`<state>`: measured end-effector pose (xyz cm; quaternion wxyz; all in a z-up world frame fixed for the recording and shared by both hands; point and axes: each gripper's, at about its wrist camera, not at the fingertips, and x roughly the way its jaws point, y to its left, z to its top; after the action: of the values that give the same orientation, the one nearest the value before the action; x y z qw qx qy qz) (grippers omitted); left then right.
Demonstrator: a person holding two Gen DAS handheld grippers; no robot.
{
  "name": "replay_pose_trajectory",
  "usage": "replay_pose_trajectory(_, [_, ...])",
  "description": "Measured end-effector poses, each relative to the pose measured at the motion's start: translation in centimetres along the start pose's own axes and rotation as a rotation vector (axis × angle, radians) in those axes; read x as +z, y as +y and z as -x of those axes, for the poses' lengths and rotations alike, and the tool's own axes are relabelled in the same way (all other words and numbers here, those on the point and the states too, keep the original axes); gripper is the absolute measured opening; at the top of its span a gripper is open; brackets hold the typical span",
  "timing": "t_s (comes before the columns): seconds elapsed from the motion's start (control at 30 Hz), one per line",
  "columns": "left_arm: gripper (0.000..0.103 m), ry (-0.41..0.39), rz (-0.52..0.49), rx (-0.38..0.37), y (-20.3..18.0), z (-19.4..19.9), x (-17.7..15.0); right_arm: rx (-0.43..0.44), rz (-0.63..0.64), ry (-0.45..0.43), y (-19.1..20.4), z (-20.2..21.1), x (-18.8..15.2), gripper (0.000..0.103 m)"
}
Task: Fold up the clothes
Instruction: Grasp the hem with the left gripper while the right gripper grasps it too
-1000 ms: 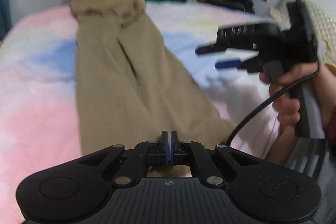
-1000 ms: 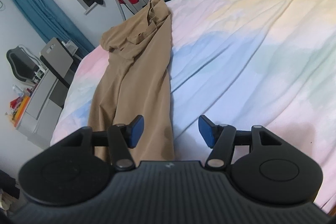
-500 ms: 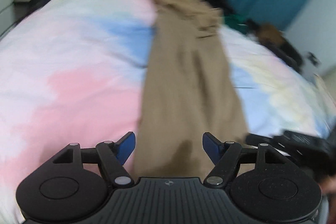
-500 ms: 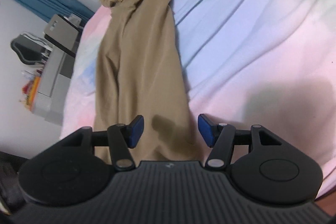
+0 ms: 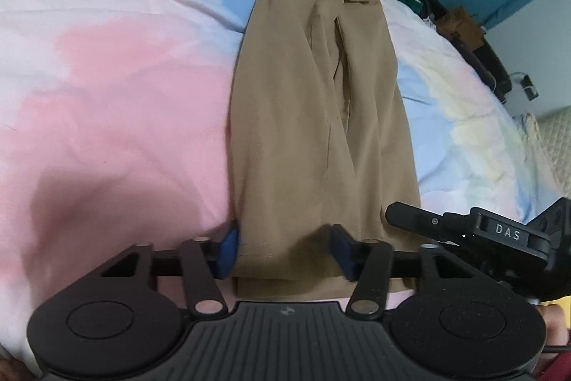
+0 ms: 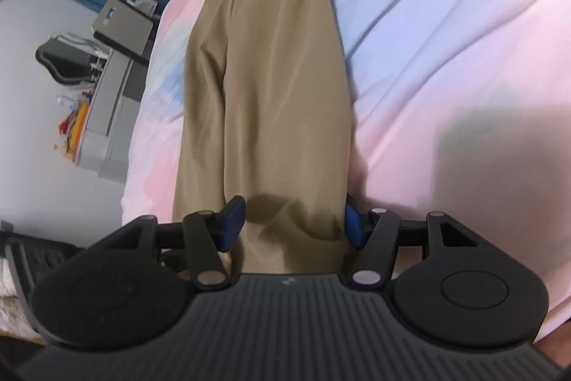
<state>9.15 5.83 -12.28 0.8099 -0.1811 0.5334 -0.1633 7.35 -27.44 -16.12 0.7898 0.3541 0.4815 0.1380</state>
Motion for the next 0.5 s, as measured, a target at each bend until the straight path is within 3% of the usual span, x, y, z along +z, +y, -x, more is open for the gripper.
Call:
replay_pose_trajectory(0.03, [0.038, -0.001, -0.004, 0.008, -0.1, 0.1, 0.0, -0.005, 0.017, 0.011, 0.3, -0.1, -0.3, 0.057])
replay_pose_trajectory(0.1, [0.014, -0.039, 0.016, -0.012, 0.2, 0.9, -0.3, -0.039, 0.072, 0.026, 1.2, -0.1, -0.9, 0.048])
replay_pose_trajectory(0.17, [0.009, -0.081, 0.039, -0.035, 0.5, 1.8, -0.7, -0.091, 0.142, 0.021, 2.2, 0.0, -1.3, 0.023])
replay_pose_trajectory(0.3, [0.006, -0.164, 0.085, -0.081, 1.1, 3.5, -1.3, -0.087, 0.179, -0.024, 3.0, 1.3, -1.6, 0.016])
replay_pose_trajectory(0.5, [0.005, -0.289, 0.065, -0.171, -0.9, 7.0, -1.3, 0.031, 0.095, -0.161, 3.0, 5.1, -1.2, 0.014])
